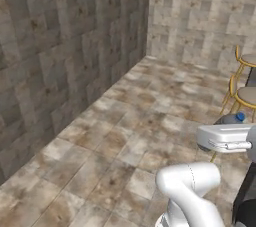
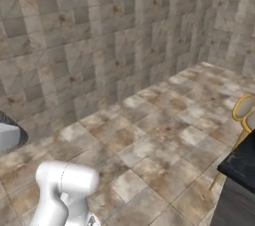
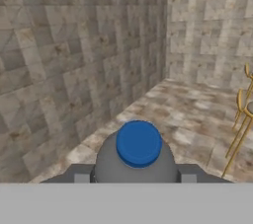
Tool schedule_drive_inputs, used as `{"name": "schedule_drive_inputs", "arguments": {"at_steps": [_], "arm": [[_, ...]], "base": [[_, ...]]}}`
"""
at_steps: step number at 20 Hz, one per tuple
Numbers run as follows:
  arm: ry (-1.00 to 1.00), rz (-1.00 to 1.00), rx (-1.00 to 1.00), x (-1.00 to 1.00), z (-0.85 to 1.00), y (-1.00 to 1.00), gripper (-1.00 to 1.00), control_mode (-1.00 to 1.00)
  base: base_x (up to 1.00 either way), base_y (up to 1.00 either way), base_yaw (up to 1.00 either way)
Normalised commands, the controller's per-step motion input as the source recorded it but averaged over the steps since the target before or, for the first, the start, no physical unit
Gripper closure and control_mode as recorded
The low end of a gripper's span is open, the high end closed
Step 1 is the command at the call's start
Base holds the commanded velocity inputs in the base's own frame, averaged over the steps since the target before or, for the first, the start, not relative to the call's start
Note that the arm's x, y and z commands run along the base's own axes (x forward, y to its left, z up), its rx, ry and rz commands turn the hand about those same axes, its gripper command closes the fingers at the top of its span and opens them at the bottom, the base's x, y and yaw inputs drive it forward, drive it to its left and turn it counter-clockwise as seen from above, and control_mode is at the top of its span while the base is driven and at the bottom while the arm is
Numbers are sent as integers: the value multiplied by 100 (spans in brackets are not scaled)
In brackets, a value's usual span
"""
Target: Move the drinks to the dining counter.
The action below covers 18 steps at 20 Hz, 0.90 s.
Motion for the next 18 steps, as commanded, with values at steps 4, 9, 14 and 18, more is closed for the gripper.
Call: {"name": "schedule_drive_inputs", "arguments": {"at_steps": [4, 9, 14, 18], "arm": [[0, 0, 0, 0, 0, 0, 100, 100], [0, 0, 0, 0, 0, 0, 100, 100], [0, 0, 0, 0, 0, 0, 100, 100], [0, 0, 0, 0, 0, 0, 100, 100]], "base": [[6, 0, -42], [7, 0, -37], [4, 0, -36], [3, 0, -36]]}}
